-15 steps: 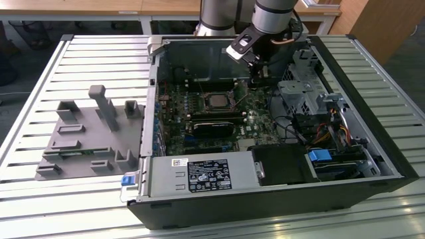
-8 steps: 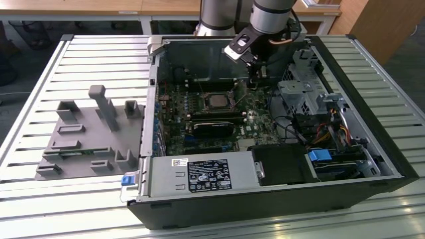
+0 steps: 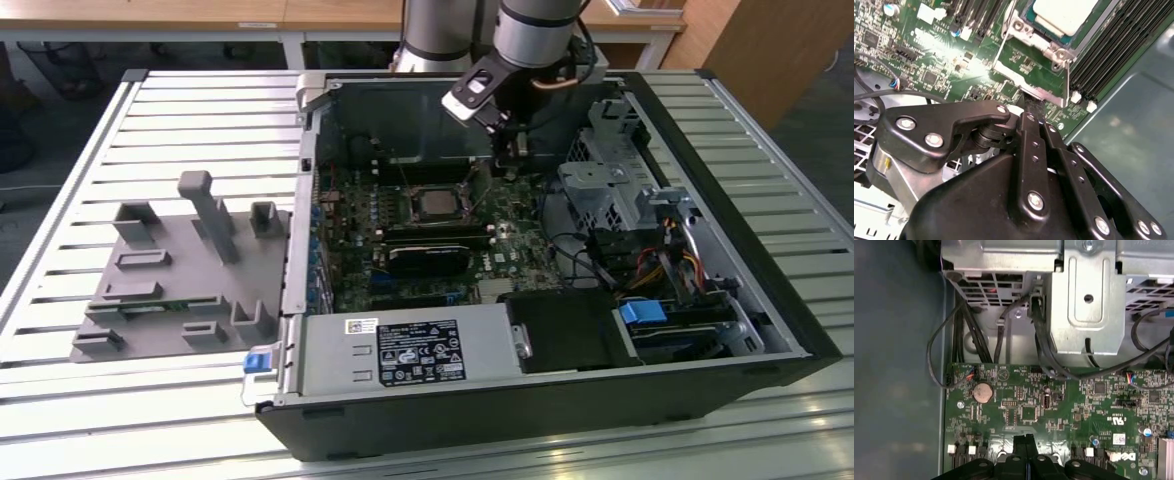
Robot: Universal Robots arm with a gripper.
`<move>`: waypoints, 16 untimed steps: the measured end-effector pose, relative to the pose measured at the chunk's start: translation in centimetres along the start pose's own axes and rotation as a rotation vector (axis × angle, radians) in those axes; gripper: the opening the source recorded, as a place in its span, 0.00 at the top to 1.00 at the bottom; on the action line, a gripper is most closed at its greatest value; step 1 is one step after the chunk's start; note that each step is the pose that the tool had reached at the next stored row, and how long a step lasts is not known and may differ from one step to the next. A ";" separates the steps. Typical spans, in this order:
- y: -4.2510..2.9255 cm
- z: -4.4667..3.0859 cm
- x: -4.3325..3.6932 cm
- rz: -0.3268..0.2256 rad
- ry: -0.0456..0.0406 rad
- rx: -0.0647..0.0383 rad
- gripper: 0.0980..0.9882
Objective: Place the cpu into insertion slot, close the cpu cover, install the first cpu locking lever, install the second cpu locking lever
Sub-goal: 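Close the cpu cover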
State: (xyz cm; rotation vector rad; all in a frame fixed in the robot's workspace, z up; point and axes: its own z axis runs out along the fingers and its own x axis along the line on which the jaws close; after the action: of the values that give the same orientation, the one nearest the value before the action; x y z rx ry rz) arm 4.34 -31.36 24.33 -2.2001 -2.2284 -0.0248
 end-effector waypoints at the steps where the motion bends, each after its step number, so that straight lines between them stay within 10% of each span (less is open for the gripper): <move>1: -0.15 0.00 0.00 0.000 0.0000 0.000 0.99; 16: -1.41 0.13 0.02 0.000 -0.0002 0.000 0.99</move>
State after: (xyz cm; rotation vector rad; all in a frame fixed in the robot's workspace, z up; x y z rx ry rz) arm 2.93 -31.36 24.19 -2.2003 -2.2284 -0.0246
